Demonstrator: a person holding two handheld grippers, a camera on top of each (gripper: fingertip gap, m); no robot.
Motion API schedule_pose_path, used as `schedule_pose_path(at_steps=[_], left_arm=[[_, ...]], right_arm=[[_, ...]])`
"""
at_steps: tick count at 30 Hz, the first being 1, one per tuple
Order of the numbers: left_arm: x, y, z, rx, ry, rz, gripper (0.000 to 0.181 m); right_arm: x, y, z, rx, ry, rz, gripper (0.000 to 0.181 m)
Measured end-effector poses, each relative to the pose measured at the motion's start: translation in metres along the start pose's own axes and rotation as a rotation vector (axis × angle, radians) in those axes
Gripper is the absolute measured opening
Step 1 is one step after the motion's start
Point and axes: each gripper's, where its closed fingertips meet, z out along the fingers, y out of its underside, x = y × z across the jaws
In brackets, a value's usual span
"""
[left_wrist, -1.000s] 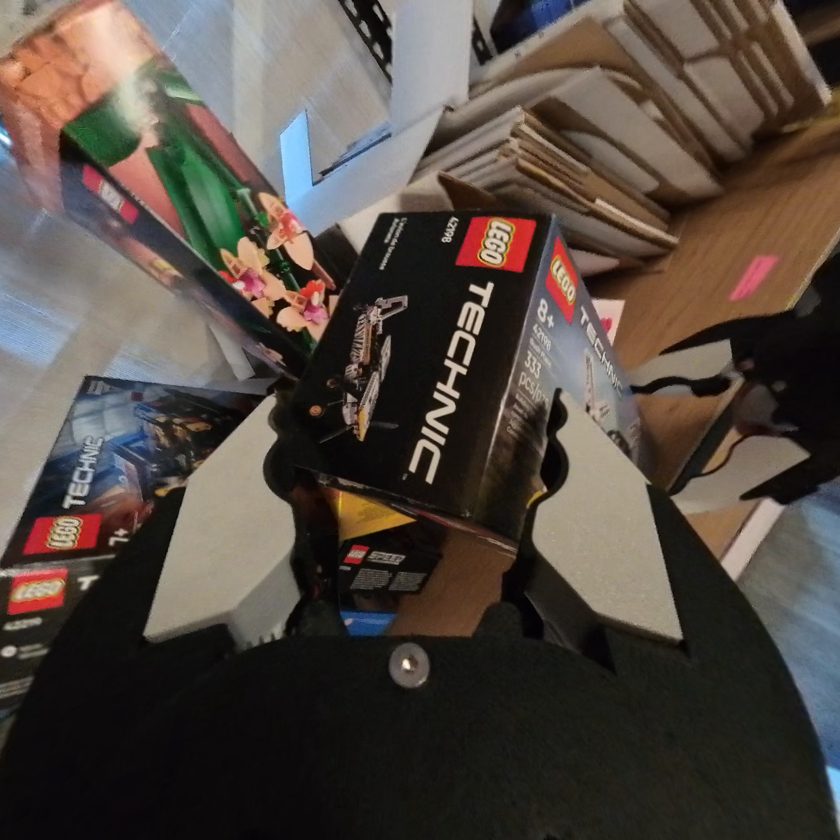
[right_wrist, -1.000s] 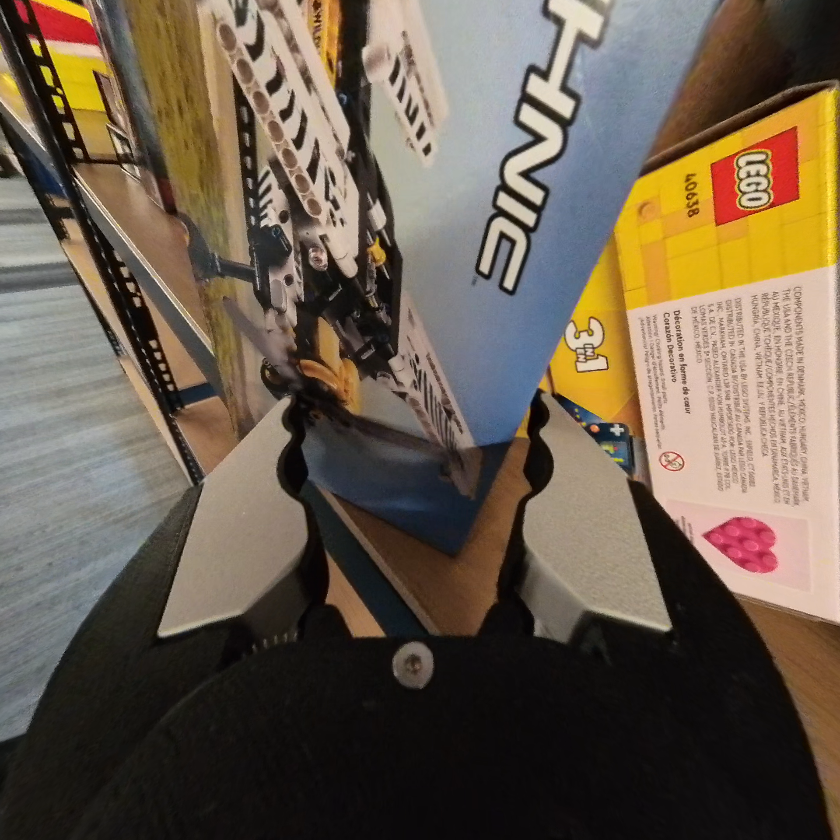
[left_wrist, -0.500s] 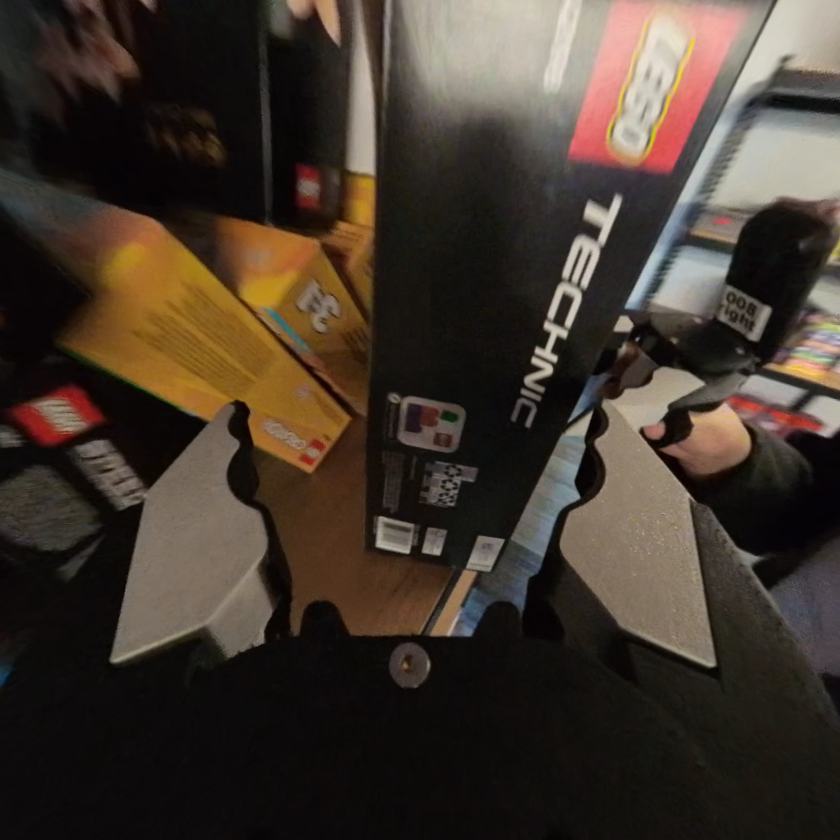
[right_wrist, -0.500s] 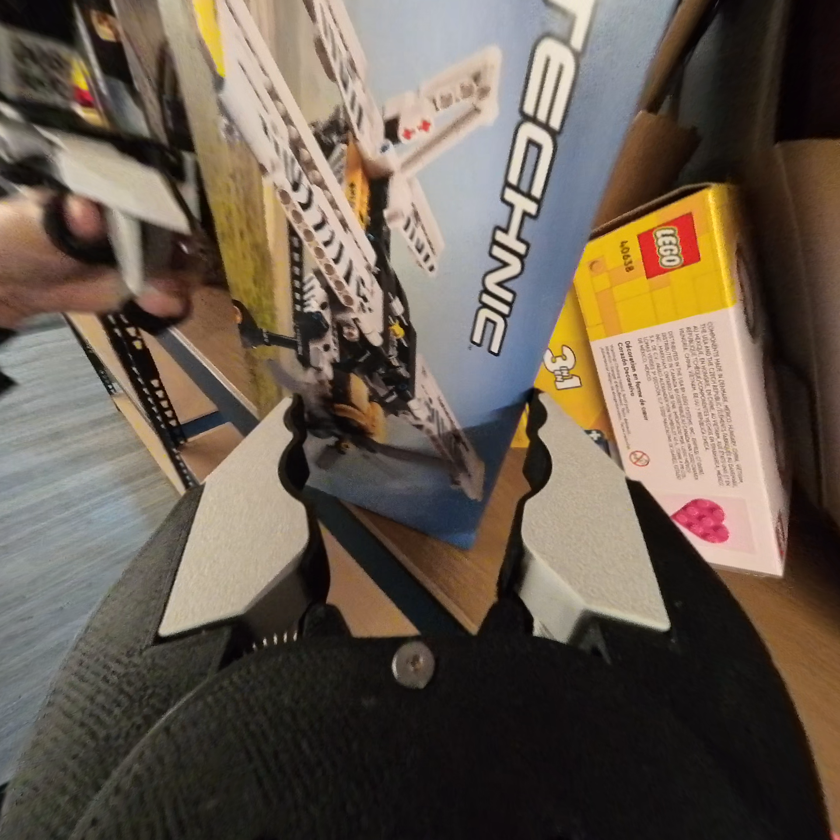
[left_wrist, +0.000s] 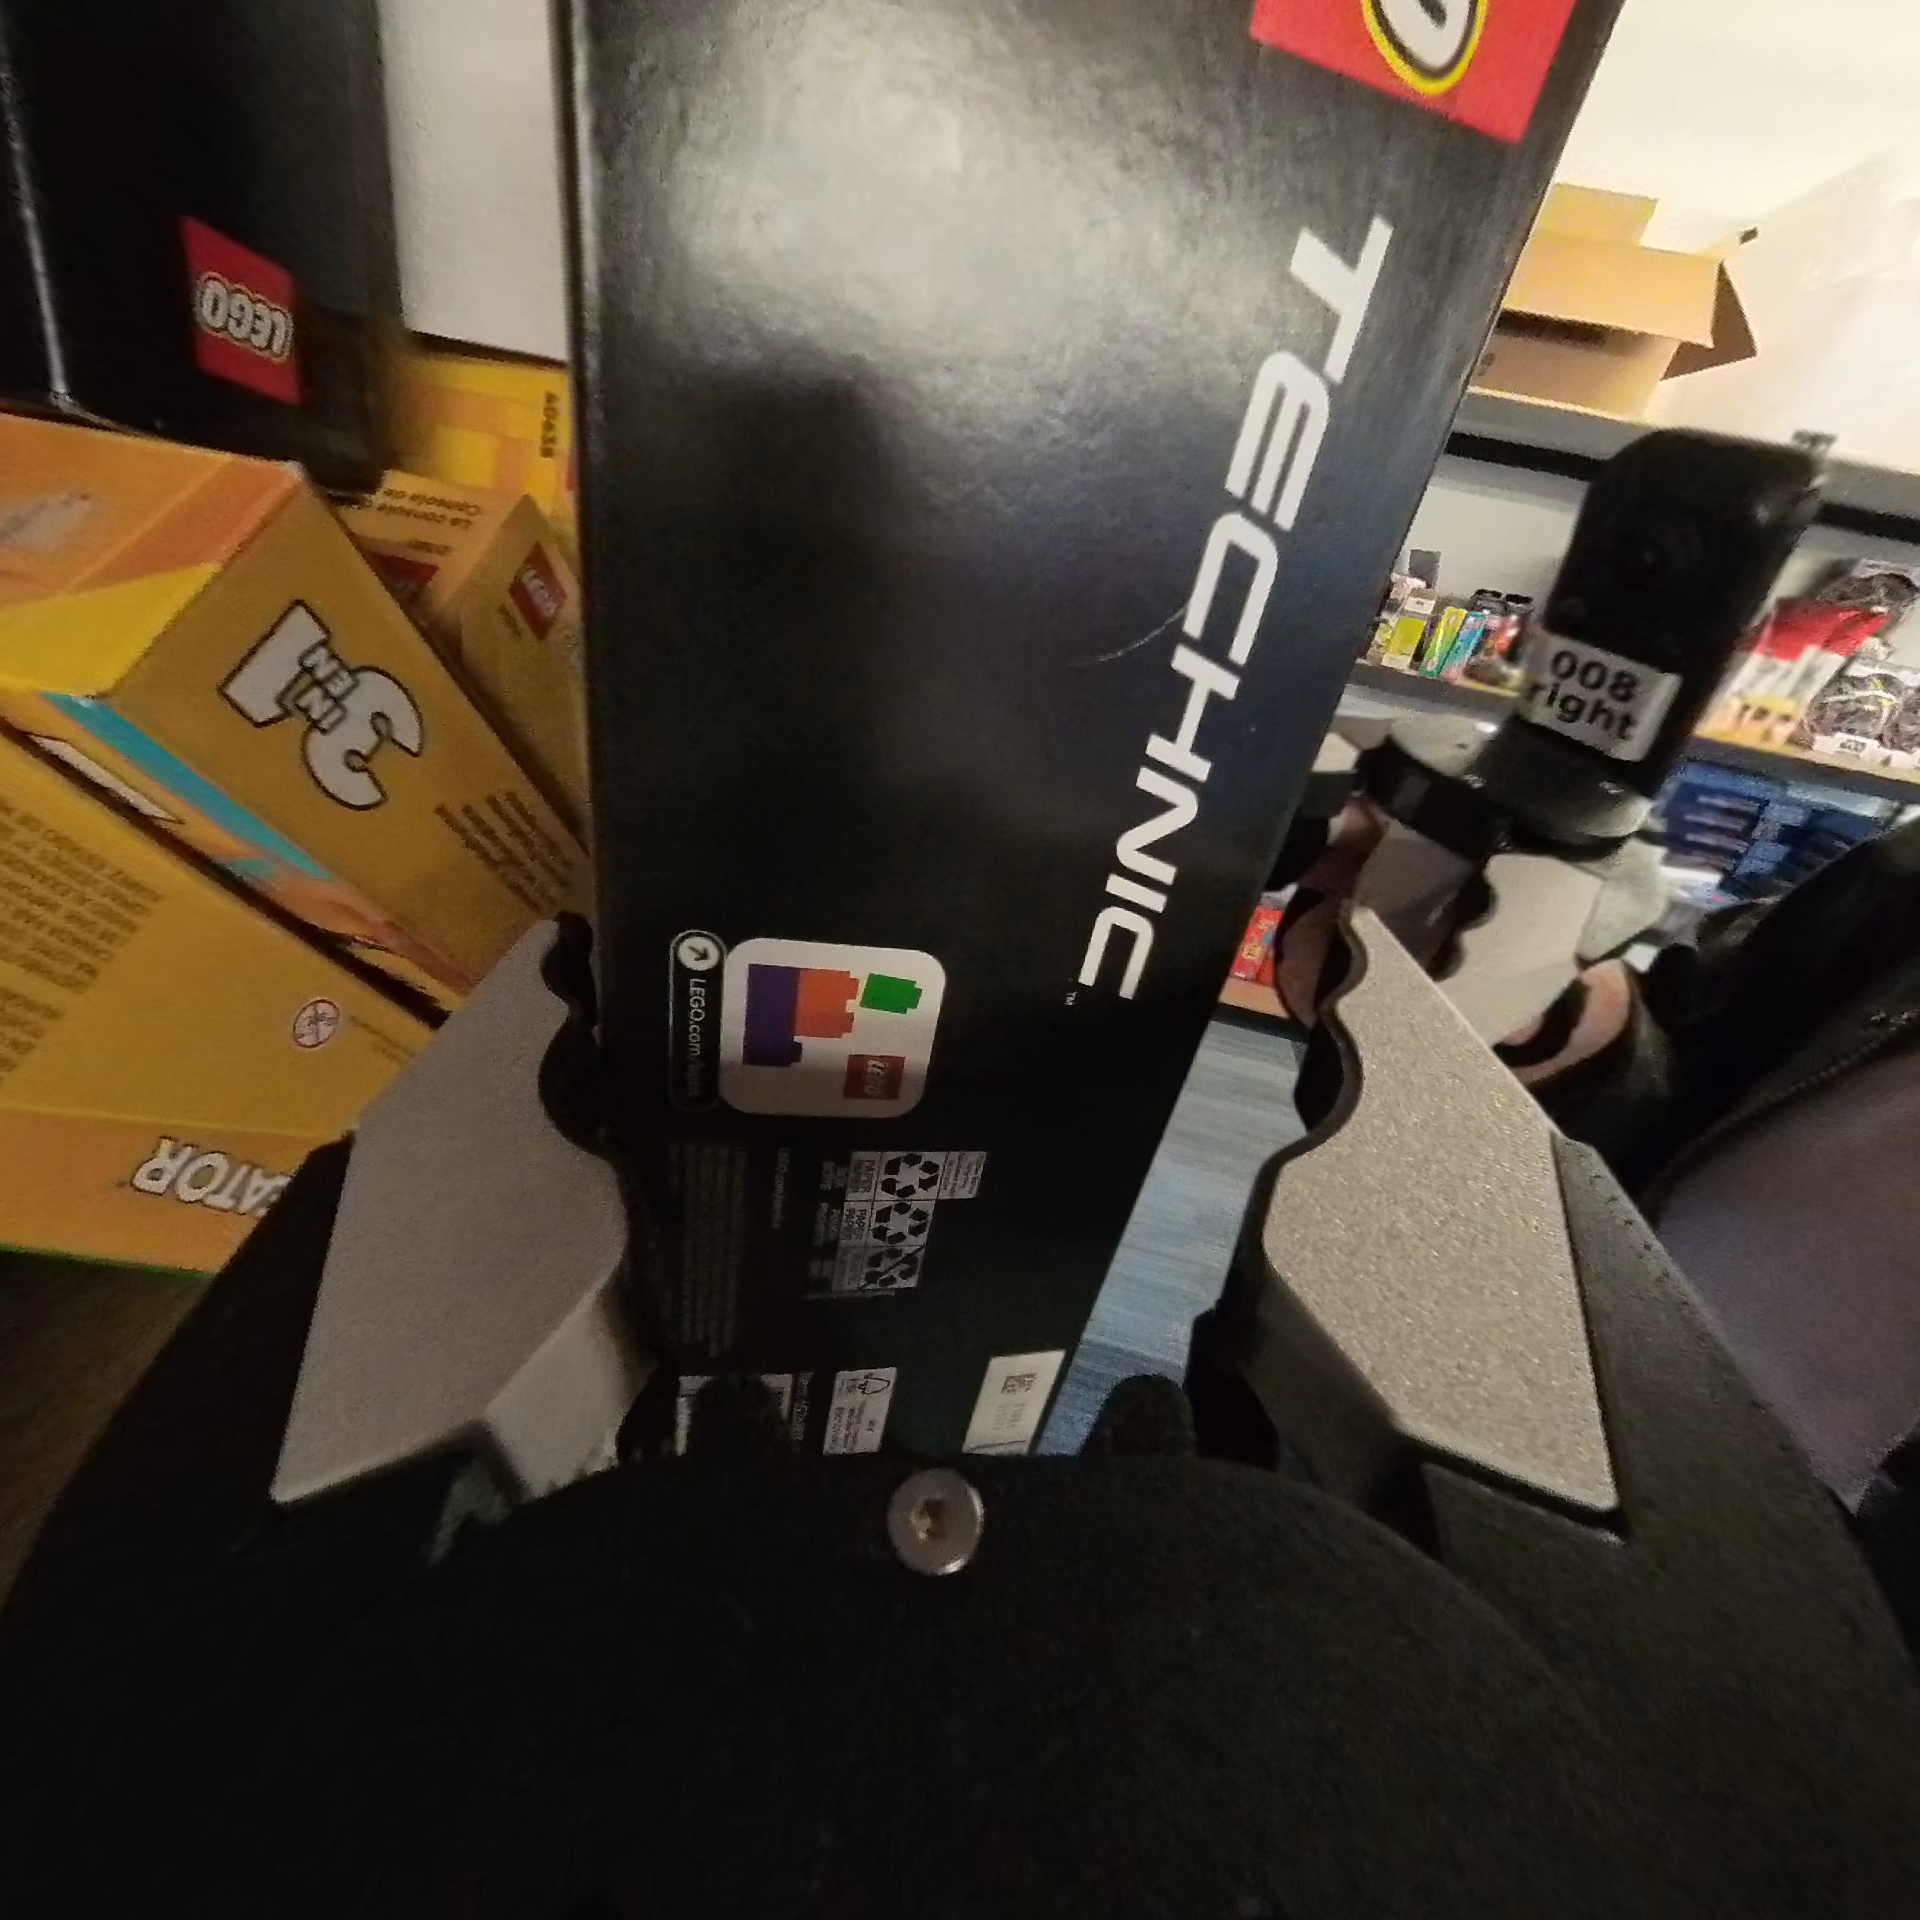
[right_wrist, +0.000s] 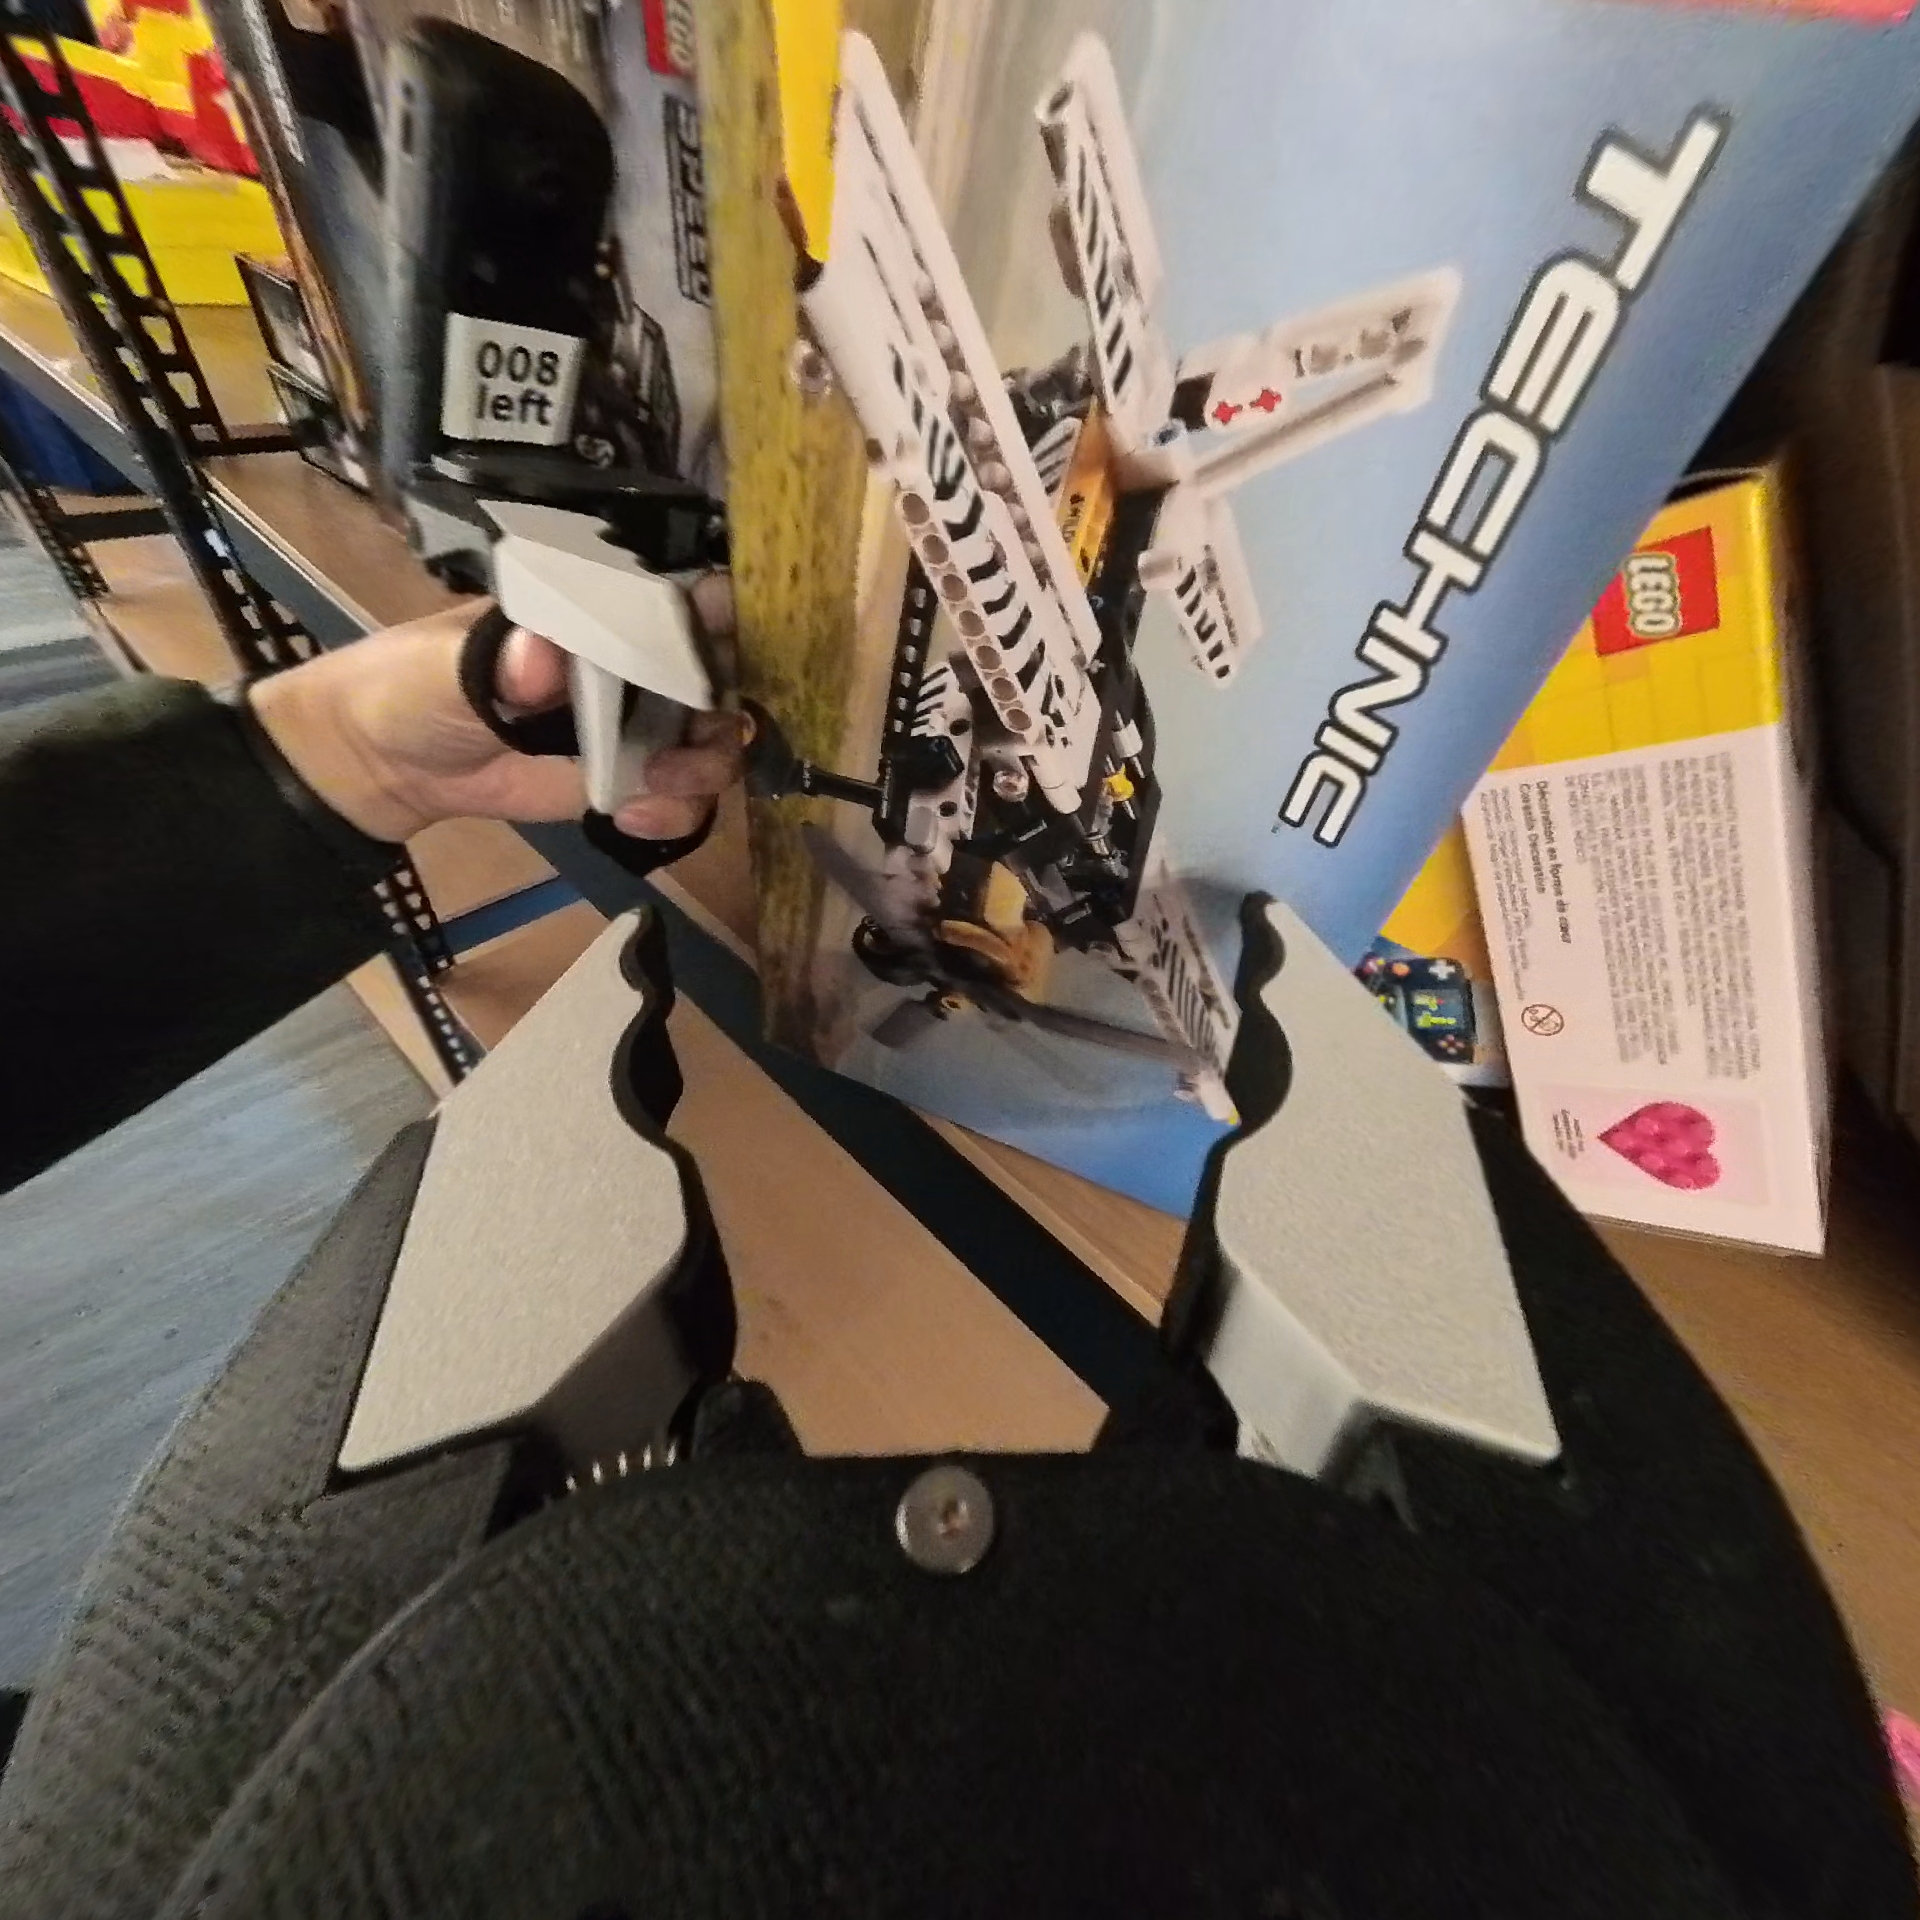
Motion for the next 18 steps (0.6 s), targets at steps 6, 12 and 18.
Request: schedule_pose_path(at_steps=[6,12,18], left_arm=[[0.012,0.002,0.004,0.029,-0.080,0.013,0.135],[0.039,-0.001,0.002,0.119,-0.074,-0.024,0.130],[0.060,-0.001,0.008,0.178,-0.086,-0.061,0.133]], right_arm=[[0.006,-0.003,0.006,0.062,-0.038,0.027,0.120],[0.014,-0.006,0.005,0.131,-0.096,0.100,0.135],[0.023,-0.006,0.000,0.163,-0.150,0.124,0.136]])
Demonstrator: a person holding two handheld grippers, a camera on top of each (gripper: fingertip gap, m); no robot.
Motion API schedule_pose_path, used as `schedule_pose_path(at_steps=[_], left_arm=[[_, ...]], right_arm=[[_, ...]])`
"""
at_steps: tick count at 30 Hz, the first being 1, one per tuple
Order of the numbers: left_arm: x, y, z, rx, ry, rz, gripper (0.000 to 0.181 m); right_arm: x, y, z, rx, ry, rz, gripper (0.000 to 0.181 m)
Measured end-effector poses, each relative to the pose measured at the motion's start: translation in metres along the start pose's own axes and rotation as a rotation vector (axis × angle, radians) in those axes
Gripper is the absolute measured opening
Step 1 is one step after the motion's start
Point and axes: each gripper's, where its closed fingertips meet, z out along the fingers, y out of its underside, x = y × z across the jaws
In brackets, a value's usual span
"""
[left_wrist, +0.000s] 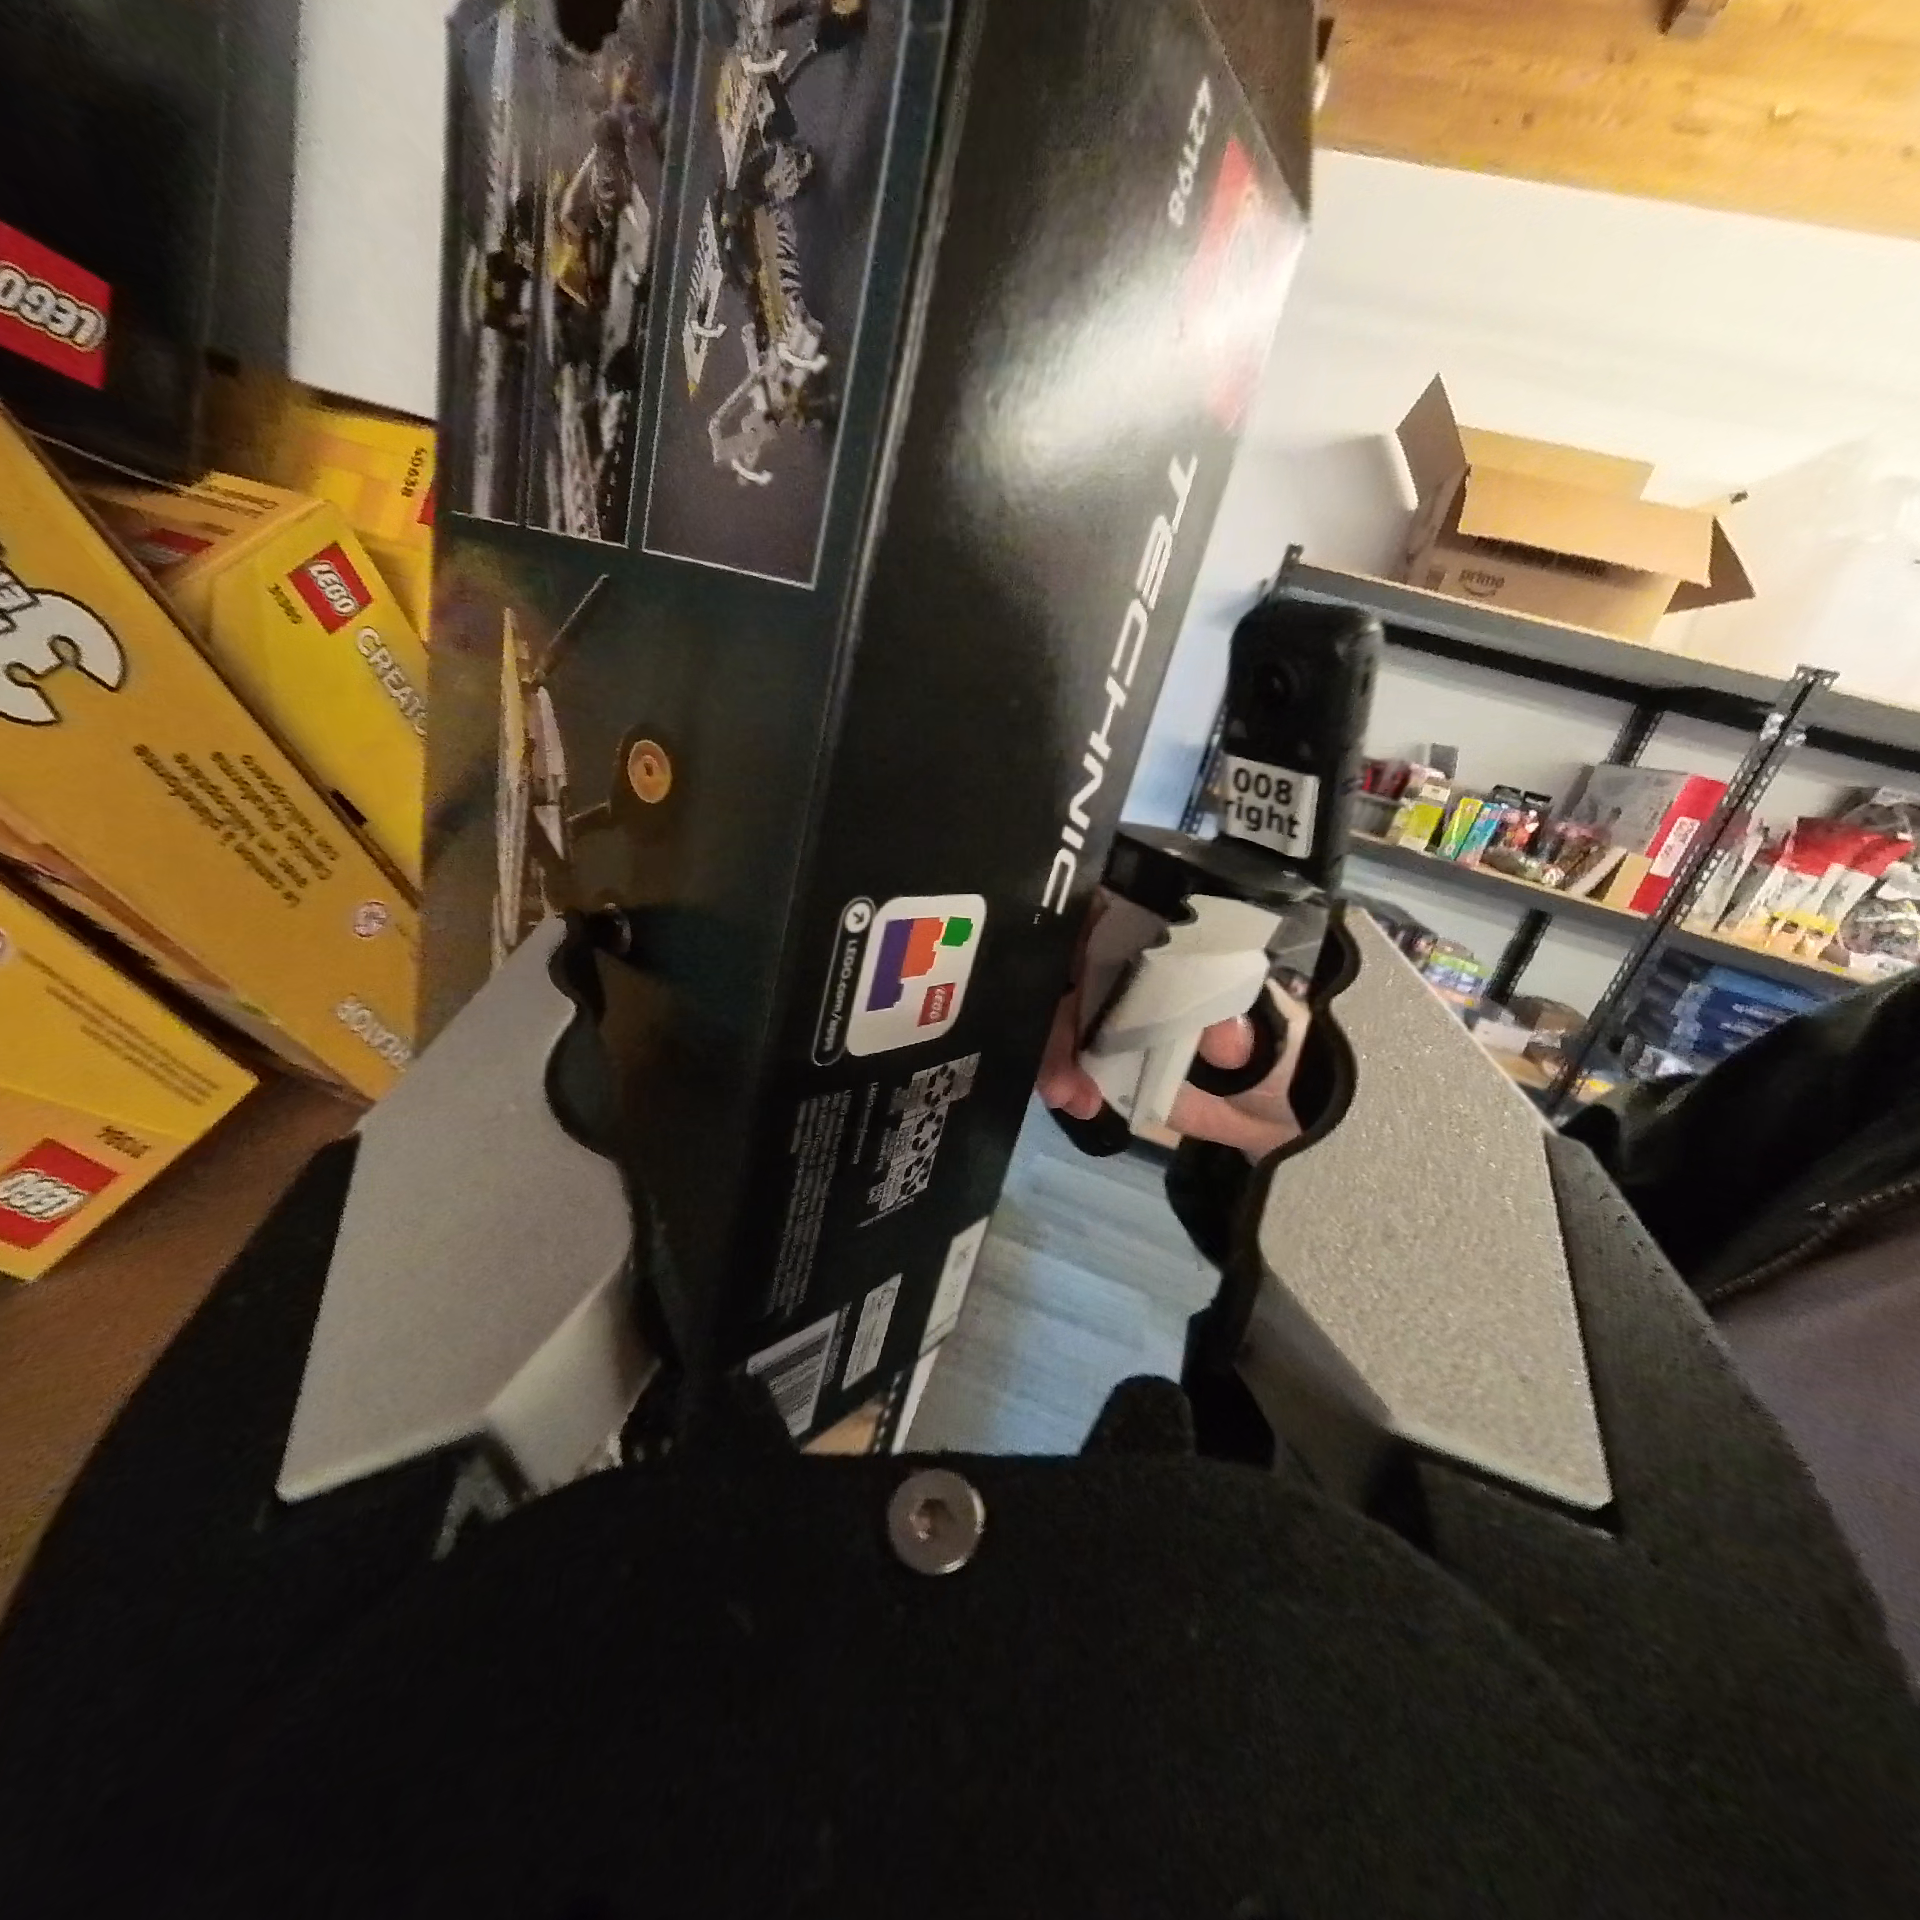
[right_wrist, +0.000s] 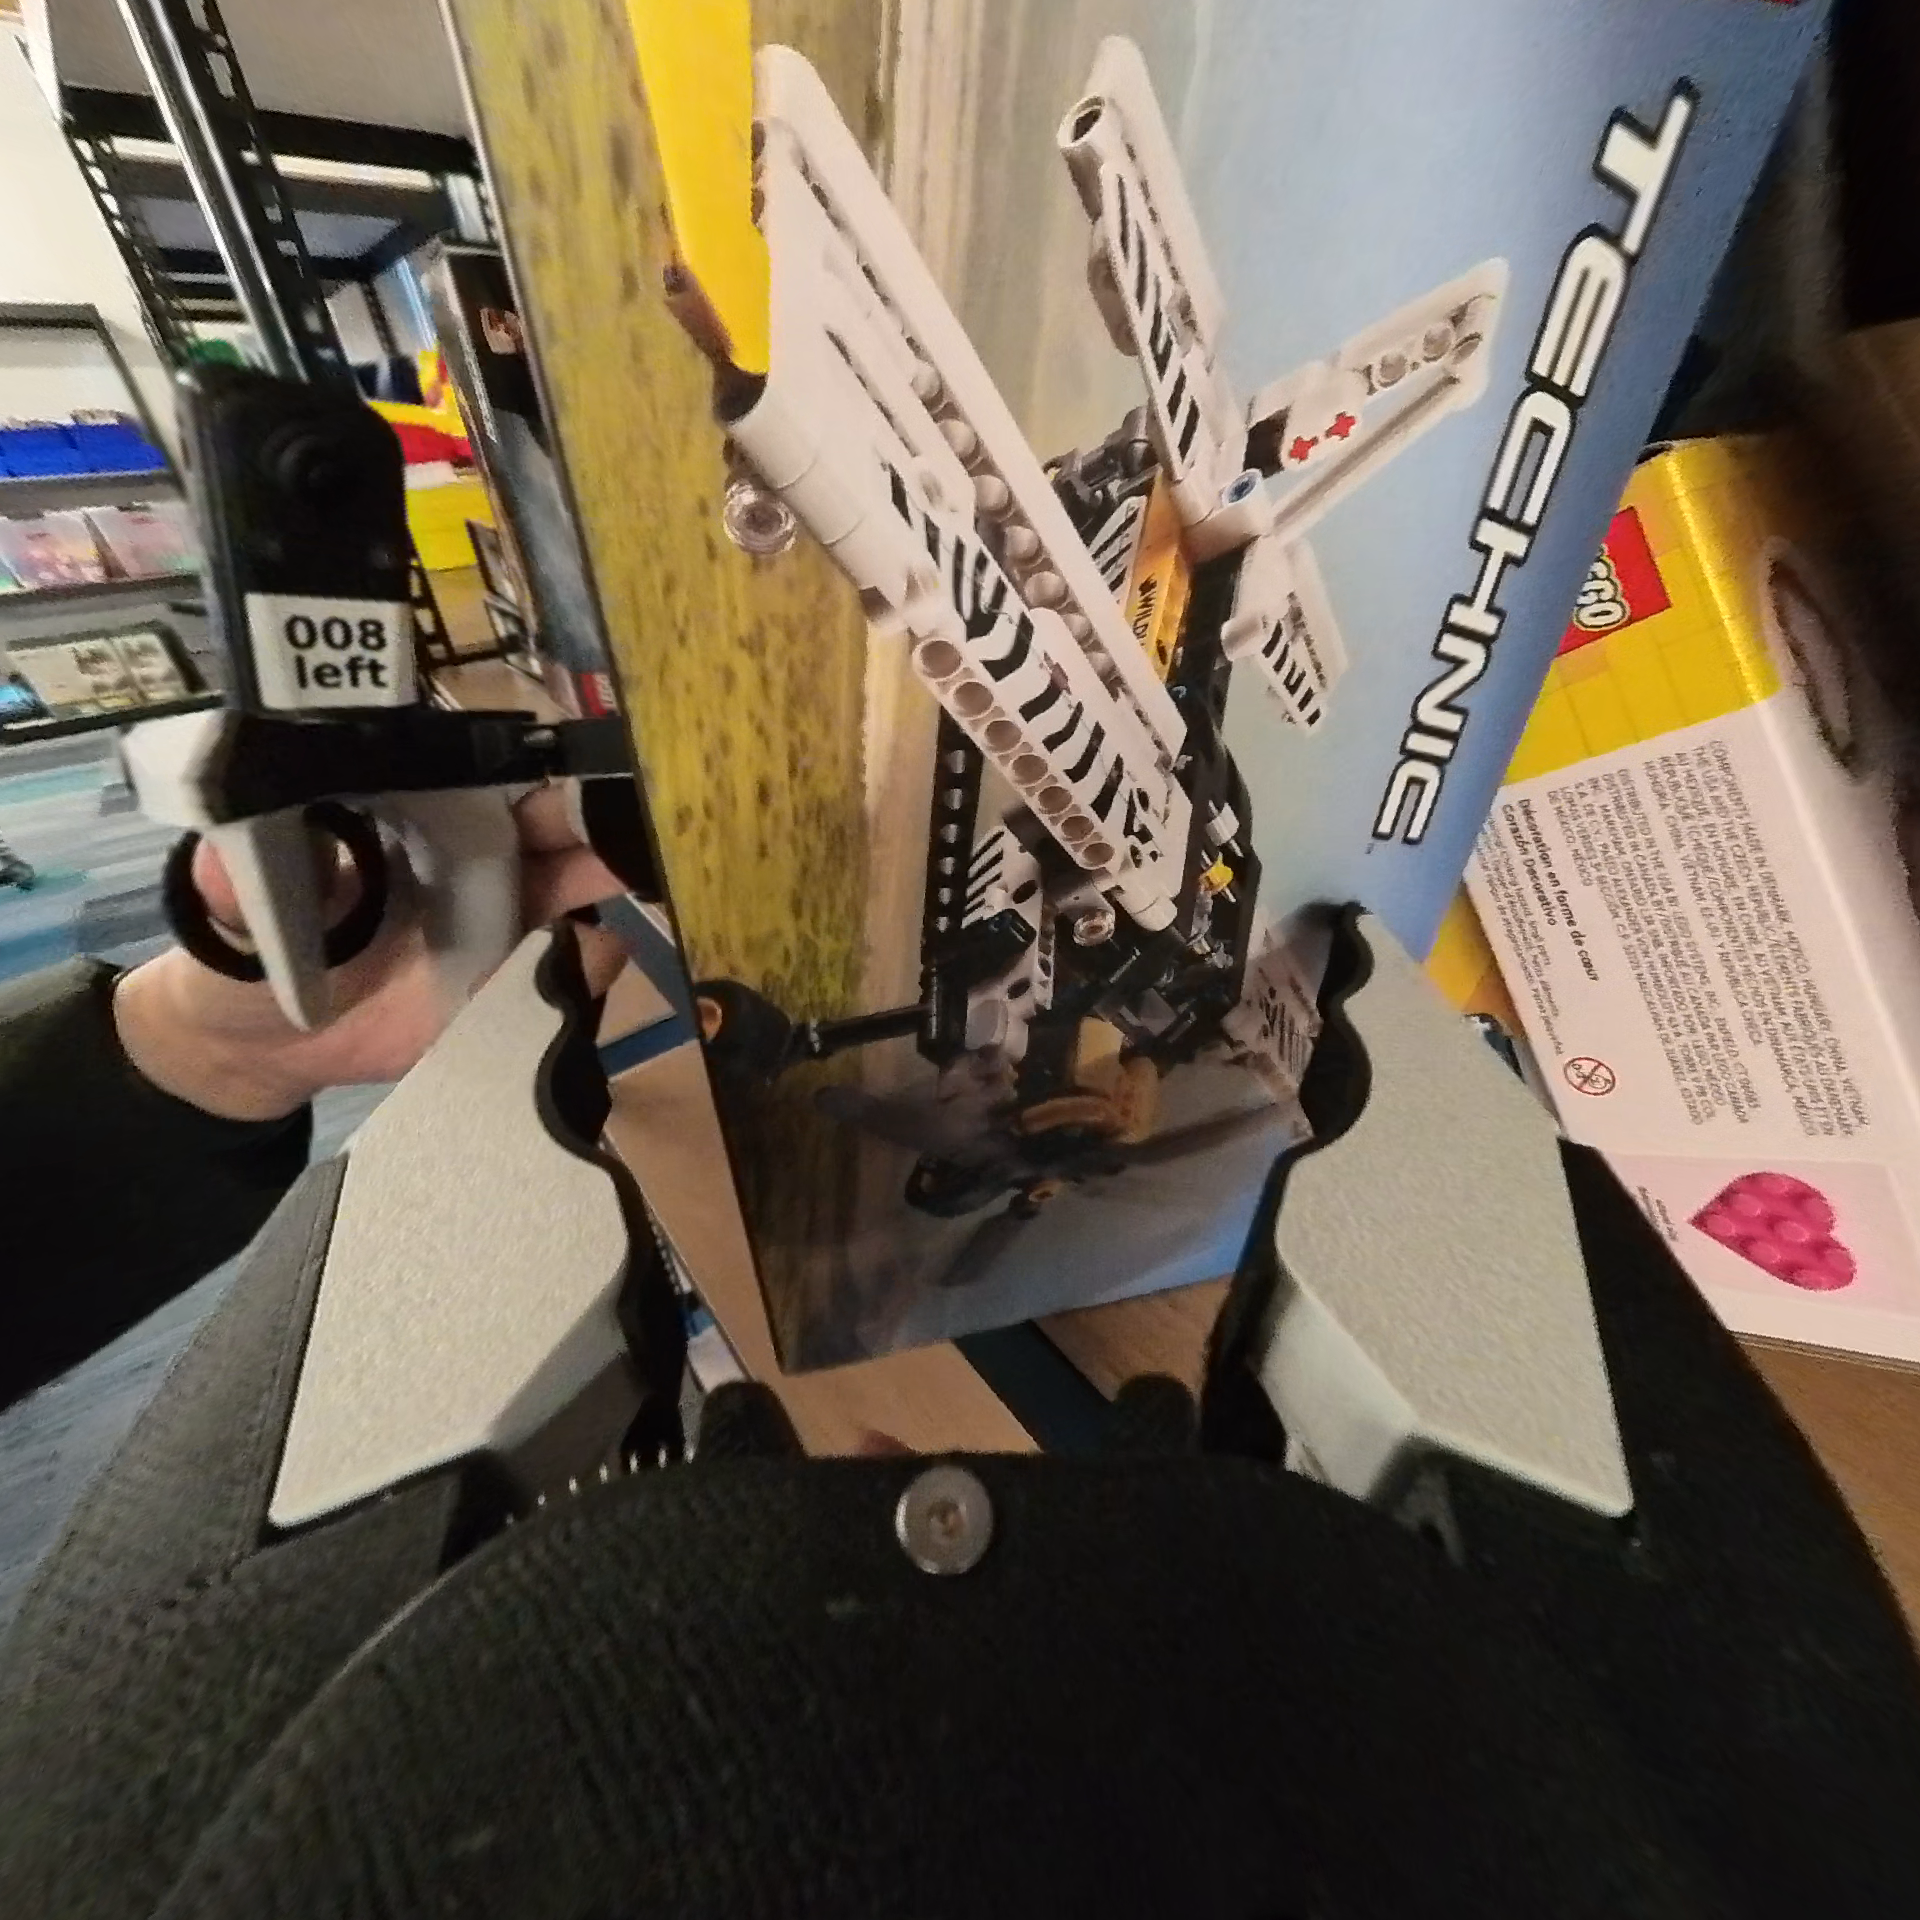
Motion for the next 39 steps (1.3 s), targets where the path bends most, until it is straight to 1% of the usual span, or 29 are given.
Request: schedule_pose_path(at_steps=[3,6,8,10,11,13,15,17,19,21,23,25,26,28,29,31,33,34,36,39], left_arm=[[0.012,0.000,0.002,0.014,0.036,-0.051,0.134],[0.023,0.003,0.008,0.002,0.051,-0.062,0.137],[0.029,0.008,0.015,-0.018,0.037,-0.018,0.144],[0.036,0.011,0.021,-0.022,0.041,-0.010,0.151],[0.040,0.012,0.024,-0.023,0.057,-0.018,0.152],[0.049,0.013,0.025,-0.031,0.110,-0.040,0.147],[0.058,0.016,0.025,-0.045,0.168,-0.069,0.142],[0.061,0.017,0.025,-0.046,0.196,-0.082,0.139],[0.059,0.017,0.026,-0.044,0.210,-0.078,0.140],[0.058,0.016,0.026,-0.055,0.235,-0.079,0.145],[0.055,0.017,0.027,-0.079,0.247,-0.062,0.147],[0.054,0.017,0.026,-0.095,0.275,-0.065,0.150],[0.053,0.016,0.024,-0.099,0.289,-0.072,0.150],[0.053,0.013,0.017,-0.101,0.343,-0.109,0.140],[0.052,0.010,0.013,-0.093,0.376,-0.135,0.136],[0.035,0.000,0.007,-0.056,0.362,-0.147,0.136],[0.011,-0.009,0.003,-0.023,0.309,-0.091,0.133],[-0.001,-0.011,0.003,-0.029,0.273,-0.039,0.134],[-0.020,-0.009,0.008,-0.078,0.228,0.062,0.135],[-0.031,-0.003,0.020,-0.164,0.232,0.134,0.135]], right_arm=[[0.005,0.002,-0.002,-0.019,0.028,0.006,0.136],[0.003,0.008,-0.006,-0.088,0.101,-0.072,0.137],[-0.002,0.008,-0.005,-0.111,0.146,-0.131,0.146],[0.001,0.012,-0.004,-0.141,0.215,-0.179,0.152],[0.005,0.014,-0.004,-0.146,0.245,-0.187,0.154],[0.011,0.013,-0.005,-0.127,0.284,-0.176,0.154],[0.014,0.008,-0.009,-0.086,0.295,-0.119,0.153],[0.017,0.003,-0.011,-0.048,0.310,-0.078,0.150],[0.022,0.000,-0.010,-0.034,0.359,-0.071,0.150],[0.027,-0.002,-0.010,-0.031,0.443,-0.089,0.150],[0.030,-0.001,-0.010,-0.046,0.515,-0.082,0.150],[0.032,-0.001,-0.010,-0.052,0.548,-0.081,0.149],[0.031,0.000,-0.010,-0.057,0.542,-0.085,0.148],[0.031,0.001,-0.011,-0.070,0.520,-0.070,0.146],[0.030,0.002,-0.010,-0.081,0.490,-0.084,0.144],[0.026,0.003,-0.011,-0.080,0.391,-0.092,0.144],[0.025,0.002,-0.015,-0.051,0.291,-0.089,0.143],[0.023,0.001,-0.017,-0.040,0.244,-0.081,0.143],[0.013,0.003,-0.021,-0.038,0.107,-0.112,0.142],[-0.001,0.005,-0.027,0.002,-0.082,-0.191,0.142]])
